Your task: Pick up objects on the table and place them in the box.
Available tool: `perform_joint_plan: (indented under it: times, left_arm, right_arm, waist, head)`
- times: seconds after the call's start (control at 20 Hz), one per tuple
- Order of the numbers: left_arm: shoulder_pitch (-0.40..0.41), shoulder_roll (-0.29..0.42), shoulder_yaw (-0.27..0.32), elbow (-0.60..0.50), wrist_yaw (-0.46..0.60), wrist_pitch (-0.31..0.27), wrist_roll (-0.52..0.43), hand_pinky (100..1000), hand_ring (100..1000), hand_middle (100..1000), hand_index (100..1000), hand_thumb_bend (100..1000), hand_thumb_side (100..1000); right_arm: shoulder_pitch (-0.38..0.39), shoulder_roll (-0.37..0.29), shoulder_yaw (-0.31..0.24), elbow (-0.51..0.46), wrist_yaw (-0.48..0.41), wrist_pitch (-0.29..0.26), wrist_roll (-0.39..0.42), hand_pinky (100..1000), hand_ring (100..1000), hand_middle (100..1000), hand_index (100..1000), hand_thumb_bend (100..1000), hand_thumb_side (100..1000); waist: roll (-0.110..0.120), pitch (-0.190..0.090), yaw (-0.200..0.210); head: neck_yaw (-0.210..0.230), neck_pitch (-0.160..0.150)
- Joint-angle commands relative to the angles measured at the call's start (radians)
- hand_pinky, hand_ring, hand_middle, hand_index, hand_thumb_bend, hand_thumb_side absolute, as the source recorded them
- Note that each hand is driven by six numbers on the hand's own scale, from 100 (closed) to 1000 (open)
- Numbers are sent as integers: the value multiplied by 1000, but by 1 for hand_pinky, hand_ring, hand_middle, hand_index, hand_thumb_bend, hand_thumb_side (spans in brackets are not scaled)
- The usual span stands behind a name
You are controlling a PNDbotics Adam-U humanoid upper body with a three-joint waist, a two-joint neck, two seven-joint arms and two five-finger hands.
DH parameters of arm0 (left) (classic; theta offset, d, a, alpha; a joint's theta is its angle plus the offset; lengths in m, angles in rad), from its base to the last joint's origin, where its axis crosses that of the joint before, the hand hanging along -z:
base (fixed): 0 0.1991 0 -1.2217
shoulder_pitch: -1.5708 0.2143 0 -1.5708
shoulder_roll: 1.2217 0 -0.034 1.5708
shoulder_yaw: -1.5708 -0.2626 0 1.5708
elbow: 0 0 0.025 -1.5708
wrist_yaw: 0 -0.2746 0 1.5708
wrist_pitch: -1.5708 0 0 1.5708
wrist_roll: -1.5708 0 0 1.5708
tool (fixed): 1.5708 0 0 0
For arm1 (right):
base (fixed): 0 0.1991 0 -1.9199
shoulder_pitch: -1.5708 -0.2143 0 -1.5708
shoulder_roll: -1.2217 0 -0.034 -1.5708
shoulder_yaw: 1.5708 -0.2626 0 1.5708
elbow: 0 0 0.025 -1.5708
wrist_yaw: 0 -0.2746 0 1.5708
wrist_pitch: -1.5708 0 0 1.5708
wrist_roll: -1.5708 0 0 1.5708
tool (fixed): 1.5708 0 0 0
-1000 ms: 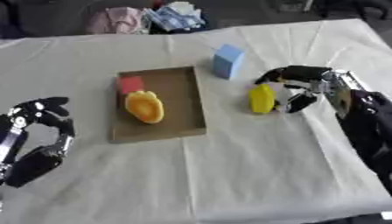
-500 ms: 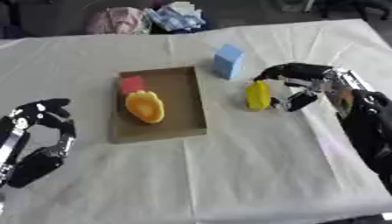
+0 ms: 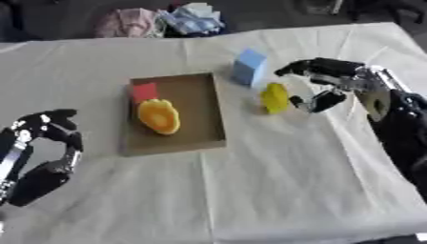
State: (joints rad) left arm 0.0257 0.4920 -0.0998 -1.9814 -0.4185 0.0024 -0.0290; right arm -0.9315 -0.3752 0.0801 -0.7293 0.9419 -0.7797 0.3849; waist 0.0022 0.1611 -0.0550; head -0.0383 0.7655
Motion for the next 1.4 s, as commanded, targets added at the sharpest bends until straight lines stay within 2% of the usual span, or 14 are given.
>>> perform_joint_plan:
  times: [0.05,0.15,0.4,0.8,1.0,1.1,1.4]
  left_arm:
    - [-2,12,13,-19,-3,-1,-5,643,569,612,840,100,561]
    - [-2,12,13,-19,-3,-1,-5,643,569,612,840,100,561]
    - [-2,11,12,-19,-2,-2,-9,643,569,612,840,100,562]
    - [-1,6,11,-19,-2,-3,-11,642,568,611,839,100,564]
    - [1,3,11,-19,-2,-4,-12,642,568,611,839,100,565]
    - [1,1,10,-19,-2,-4,-12,644,568,611,839,100,566]
    - [1,-5,9,-19,-2,-6,-14,649,568,612,840,100,564]
  right_arm:
    - [-26,-35,11,-38,-75,-127,202,945,952,893,995,100,248]
    - [-26,-36,18,-46,-115,-127,249,945,951,895,995,100,247]
    - [-31,-27,26,-49,-181,-127,340,945,950,897,996,100,346]
    - [-42,-1,31,-27,-192,-127,405,944,949,893,996,100,424]
    - [-48,18,18,-3,-160,-127,399,943,949,893,996,100,421]
    - [-52,29,7,8,-138,-127,384,943,949,895,996,100,391]
    - [-65,52,-32,47,-43,-127,299,942,951,903,997,100,326]
  waist:
    - [-16,-30,0]
    - [-16,-31,1]
    - [-16,-31,3]
    - [-16,-29,6]
    - [-15,-28,7]
    - [-13,-28,7]
    - [-11,-24,11]
  head:
    - [-2,4]
    - [-3,4]
    - [-5,4]
    - [-9,4]
    - [-11,4]
    - [-12,4]
    - [-16,4]
